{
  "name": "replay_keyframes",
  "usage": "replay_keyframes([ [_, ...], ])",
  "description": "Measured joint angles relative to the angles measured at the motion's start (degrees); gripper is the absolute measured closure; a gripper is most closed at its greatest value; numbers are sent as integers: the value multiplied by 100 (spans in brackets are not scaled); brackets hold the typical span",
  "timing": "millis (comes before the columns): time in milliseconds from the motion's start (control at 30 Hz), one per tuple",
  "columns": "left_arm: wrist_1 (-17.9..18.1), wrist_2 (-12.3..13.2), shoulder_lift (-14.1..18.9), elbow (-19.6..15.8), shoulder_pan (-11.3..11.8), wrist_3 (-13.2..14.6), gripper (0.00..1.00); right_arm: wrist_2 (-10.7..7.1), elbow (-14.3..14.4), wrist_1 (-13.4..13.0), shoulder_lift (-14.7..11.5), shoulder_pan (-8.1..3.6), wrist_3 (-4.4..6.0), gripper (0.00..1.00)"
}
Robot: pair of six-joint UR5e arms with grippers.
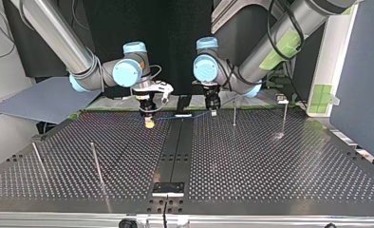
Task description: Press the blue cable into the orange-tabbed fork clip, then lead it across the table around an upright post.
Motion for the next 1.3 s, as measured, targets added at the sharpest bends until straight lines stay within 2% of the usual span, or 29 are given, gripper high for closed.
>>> replay_keyframes([
  [233, -194, 15, 347, 214, 9, -7, 100, -17, -86, 174, -358, 17, -9, 100],
  [500, -621, -25, 781, 643, 9, -23, 100, -20, -127, 278, -840, 10, -6, 100],
  [733, -979, 4, 1139, 1000, 1, -12, 100, -20, -308, 456, -1268, 14, -11, 100],
  [933, -1319, 118, 1481, 1342, -1, -5, 100, -19, -456, 589, -1628, -5, -11, 100],
  [1133, -1544, 360, 1825, 1694, 7, -10, 100, -1, -506, 656, -1973, -64, 13, 100],
  [1300, -1678, 615, 1852, 1958, 3, -25, 100, 41, -509, 680, -2213, -152, 28, 100],
])
